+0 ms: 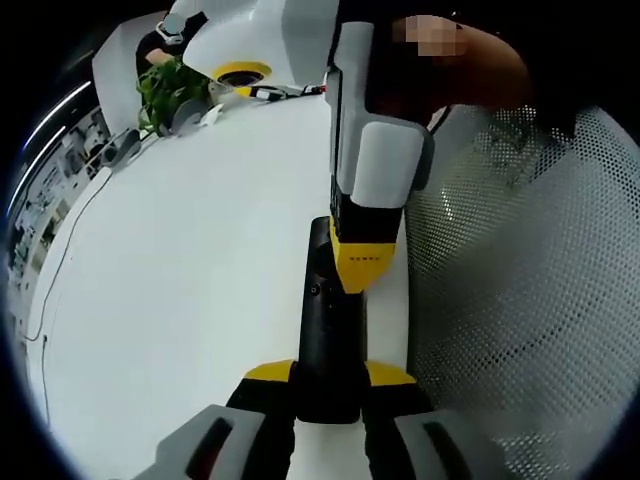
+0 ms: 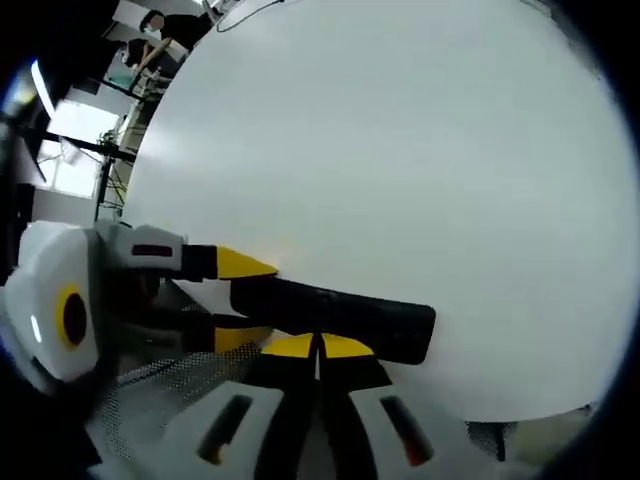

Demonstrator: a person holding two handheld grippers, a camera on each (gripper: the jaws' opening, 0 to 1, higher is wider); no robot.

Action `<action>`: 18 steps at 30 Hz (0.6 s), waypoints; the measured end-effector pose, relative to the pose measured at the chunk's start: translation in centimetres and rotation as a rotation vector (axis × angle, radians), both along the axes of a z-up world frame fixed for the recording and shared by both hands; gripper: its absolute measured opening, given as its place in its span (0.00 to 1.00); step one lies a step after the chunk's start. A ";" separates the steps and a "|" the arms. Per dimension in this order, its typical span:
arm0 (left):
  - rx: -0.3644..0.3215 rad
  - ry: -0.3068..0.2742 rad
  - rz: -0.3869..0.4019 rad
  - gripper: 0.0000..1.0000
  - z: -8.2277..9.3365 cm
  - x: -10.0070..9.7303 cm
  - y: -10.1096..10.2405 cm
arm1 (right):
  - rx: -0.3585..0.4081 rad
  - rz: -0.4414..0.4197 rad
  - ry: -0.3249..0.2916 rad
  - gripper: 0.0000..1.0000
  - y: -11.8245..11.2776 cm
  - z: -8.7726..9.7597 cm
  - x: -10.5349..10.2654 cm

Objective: Press the specified remote control buttons in sequence, fully releasing each button before pressing the next.

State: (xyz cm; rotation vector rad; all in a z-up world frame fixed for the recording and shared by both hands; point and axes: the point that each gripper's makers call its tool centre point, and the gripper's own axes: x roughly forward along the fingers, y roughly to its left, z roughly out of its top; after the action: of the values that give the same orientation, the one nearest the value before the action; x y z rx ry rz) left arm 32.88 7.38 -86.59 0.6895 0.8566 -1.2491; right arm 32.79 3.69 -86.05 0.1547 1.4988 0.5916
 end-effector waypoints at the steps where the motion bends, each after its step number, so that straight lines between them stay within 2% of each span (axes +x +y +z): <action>1: 0.000 0.000 0.000 0.25 0.0 0.0 0.0 | -0.001 0.001 -0.001 0.00 0.0 0.0 0.0; 10: -0.001 0.002 -0.004 0.25 0.0 0.0 0.0 | -0.041 0.071 -0.043 0.00 0.3 -0.2 -0.2; 18: 0.002 -0.001 -0.009 0.25 0.0 0.0 0.0 | -0.024 0.058 -0.029 0.00 0.2 -0.3 -0.1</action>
State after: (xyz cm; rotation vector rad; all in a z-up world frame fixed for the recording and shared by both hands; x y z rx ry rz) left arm 32.93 7.35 -86.61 0.6960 0.8545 -1.2560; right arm 32.65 3.85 -86.30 0.0836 1.4859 0.6197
